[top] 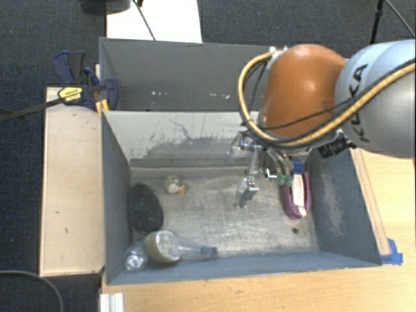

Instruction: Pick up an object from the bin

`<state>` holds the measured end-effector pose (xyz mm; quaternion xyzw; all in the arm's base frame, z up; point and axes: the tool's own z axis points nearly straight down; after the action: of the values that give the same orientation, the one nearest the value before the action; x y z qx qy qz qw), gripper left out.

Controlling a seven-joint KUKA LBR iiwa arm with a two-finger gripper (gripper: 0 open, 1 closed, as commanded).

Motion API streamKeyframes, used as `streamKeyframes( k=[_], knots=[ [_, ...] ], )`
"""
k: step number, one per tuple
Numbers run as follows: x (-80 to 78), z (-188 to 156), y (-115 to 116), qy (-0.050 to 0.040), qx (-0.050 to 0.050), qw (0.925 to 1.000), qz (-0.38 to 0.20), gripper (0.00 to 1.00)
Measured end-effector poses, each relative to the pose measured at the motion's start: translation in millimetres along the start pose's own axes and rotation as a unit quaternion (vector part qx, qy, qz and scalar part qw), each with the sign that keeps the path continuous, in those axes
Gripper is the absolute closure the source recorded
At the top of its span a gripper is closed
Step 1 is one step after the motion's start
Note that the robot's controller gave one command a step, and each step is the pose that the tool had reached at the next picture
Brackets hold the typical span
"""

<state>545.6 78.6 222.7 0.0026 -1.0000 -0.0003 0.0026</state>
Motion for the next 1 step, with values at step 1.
streamKeyframes(
  k=[1],
  knots=[
    [-43.0, 119.8, 3.8, -0.0007, 0.0, 0.9998, -0.022, 0.0]
  ],
)
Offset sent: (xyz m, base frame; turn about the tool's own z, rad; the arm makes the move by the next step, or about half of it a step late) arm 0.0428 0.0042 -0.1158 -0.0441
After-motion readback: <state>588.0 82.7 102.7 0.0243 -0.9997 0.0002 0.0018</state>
